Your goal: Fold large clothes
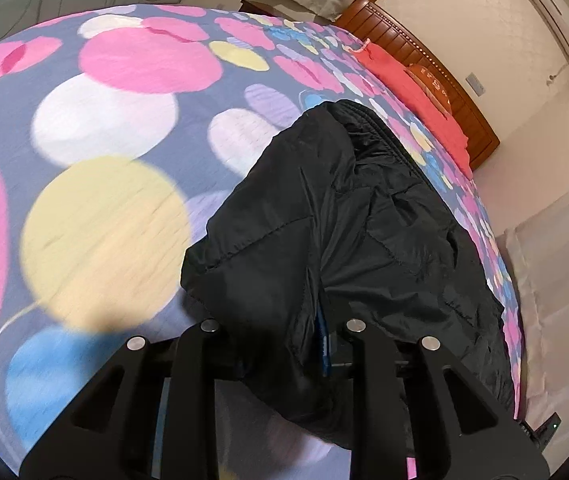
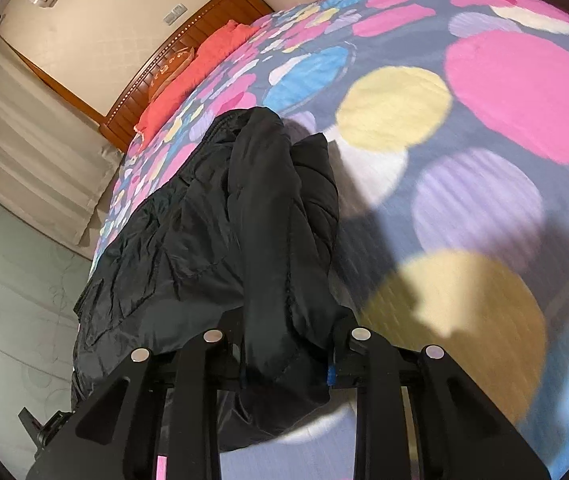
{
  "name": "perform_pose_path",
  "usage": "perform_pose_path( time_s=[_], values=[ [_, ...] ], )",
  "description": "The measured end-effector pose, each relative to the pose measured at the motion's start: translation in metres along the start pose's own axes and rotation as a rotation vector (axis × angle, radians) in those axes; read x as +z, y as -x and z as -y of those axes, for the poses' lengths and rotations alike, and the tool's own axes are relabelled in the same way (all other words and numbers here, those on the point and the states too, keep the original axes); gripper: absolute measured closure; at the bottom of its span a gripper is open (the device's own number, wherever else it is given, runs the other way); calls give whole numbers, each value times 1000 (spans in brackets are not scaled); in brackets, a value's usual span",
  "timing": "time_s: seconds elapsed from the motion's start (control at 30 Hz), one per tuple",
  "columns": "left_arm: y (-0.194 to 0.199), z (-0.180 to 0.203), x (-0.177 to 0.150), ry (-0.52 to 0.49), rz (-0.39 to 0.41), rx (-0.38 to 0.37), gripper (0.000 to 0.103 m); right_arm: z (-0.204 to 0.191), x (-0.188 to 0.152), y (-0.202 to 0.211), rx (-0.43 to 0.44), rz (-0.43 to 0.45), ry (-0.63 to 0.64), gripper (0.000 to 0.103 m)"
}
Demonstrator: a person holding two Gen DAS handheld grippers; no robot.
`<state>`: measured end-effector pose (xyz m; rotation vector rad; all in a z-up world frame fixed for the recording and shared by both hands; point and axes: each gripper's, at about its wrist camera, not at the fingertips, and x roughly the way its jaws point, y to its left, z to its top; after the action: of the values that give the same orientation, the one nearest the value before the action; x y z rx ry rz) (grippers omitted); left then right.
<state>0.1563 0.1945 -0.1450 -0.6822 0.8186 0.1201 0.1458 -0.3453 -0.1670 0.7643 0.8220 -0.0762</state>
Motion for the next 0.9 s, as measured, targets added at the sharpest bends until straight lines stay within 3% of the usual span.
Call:
perform_pose_path(
  time_s=[0.47, 0.73, 0.9],
  values=[
    [65, -40, -59, -10, -14, 11, 79, 31, -52, 57, 11, -35, 25, 77],
    [67, -41, -66, -31, -13, 29, 76, 36, -54, 58, 18, -44, 17, 74],
    [65, -40, -67, -56, -13, 53, 68, 44, -60, 61, 12, -49, 1, 64]
  ],
)
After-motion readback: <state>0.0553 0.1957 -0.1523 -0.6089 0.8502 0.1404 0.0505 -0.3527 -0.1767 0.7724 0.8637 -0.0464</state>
